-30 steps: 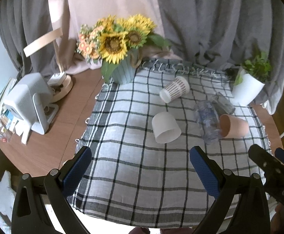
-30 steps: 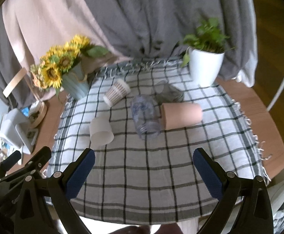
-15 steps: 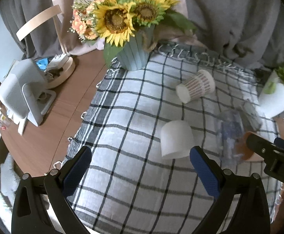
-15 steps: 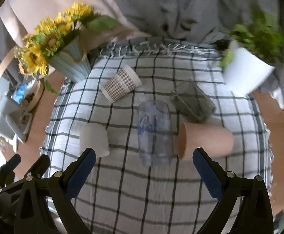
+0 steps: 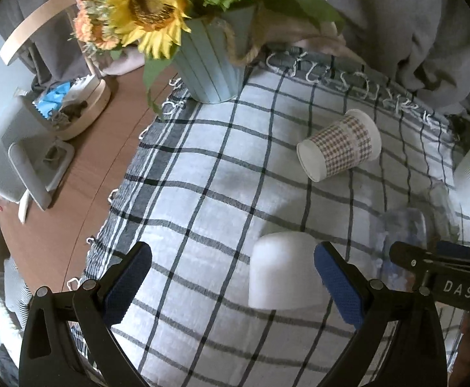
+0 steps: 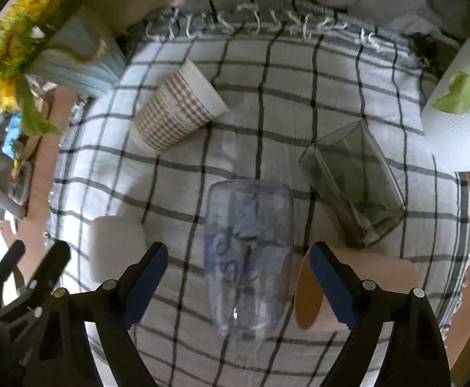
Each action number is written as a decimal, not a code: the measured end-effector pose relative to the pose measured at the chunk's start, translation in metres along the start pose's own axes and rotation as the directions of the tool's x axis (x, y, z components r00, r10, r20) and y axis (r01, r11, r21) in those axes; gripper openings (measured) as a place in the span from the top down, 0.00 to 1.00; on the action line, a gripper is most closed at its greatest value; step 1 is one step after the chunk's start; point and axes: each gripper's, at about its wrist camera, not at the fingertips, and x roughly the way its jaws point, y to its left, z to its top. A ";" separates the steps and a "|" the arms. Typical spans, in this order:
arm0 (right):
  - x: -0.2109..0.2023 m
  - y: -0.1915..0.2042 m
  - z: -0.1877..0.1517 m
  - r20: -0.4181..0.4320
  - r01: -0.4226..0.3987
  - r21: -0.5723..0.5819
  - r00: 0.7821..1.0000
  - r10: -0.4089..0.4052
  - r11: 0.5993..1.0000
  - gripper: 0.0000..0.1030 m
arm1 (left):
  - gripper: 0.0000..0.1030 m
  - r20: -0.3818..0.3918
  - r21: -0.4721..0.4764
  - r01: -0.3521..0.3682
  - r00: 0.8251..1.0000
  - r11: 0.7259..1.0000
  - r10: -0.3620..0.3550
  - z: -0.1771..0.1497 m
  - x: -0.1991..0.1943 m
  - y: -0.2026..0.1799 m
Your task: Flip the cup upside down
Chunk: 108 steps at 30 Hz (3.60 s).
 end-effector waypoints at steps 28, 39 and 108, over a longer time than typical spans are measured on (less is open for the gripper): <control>0.029 0.022 0.017 -0.017 0.120 -0.097 0.992 -0.123 0.988 0.30 | 0.00 -0.026 0.036 -0.062 0.998 0.997 0.063 0.003 0.014 -0.001; -0.039 0.028 -0.031 0.074 0.069 -0.004 0.995 -0.068 0.998 0.30 | 0.00 0.026 0.096 -0.001 1.000 0.995 -0.002 -0.019 -0.019 0.025; -0.065 -0.033 -0.195 0.179 -0.016 0.433 0.981 -0.068 0.901 0.17 | 0.00 -0.149 0.342 0.185 0.979 0.922 -0.141 -0.098 -0.035 -0.043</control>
